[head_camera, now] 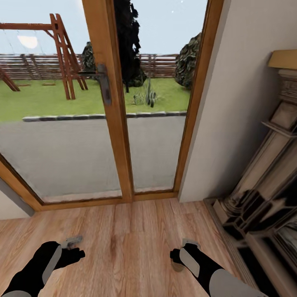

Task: Place each of the two pumpkins and all three candles from the living room inside a cabinet in the living room (use any cabinet), then make sure every cabinet is closed, and position the cauldron so it is next to a table in the living room.

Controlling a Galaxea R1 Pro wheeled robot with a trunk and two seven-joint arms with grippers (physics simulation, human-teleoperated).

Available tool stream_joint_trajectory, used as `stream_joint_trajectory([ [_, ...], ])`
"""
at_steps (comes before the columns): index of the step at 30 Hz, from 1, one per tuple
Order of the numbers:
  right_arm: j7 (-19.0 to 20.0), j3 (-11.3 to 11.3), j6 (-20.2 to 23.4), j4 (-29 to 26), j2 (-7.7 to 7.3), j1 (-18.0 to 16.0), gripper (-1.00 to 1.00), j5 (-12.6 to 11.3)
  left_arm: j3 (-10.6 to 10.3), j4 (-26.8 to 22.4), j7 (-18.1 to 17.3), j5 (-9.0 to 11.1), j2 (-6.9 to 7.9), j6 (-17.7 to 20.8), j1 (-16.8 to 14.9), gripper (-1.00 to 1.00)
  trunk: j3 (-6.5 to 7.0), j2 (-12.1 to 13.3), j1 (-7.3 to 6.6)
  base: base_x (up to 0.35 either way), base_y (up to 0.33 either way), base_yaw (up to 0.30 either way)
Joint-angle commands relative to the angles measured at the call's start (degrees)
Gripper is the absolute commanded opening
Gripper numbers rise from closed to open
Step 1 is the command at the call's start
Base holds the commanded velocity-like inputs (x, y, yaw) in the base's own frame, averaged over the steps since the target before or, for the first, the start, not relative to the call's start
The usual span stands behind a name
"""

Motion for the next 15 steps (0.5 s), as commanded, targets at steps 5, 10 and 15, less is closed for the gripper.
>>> stream_joint_trajectory([
  [5, 0.0, -0.09, -0.07, 0.0, -0.01, -0.01, 1.0, 0.01, -0.03, -0.02, 0.0, 0.06, -0.08, 0.01, 0.0, 1.0, 0.0, 0.0, 0.0, 0.32, 0.0, 0.0],
  [10, 0.0, -0.08, -0.15, 0.0, 0.02, -0.01, 1.0, 0.01, -0.08, -0.18, 0.0, 0.08, -0.09, 0.16, 0.0, 1.0, 0.0, 0.0, 0.0, 0.256, 0.0, 0.0],
  [15, 0.0, -0.02, -0.38, 0.0, -0.04, -0.01, 1.0, 0.03, 0.04, -0.77, -0.05, 0.1, -0.11, 0.56, 0.0, 1.0, 0.0, 0.0, 0.0, 0.045, 0.0, 0.0],
])
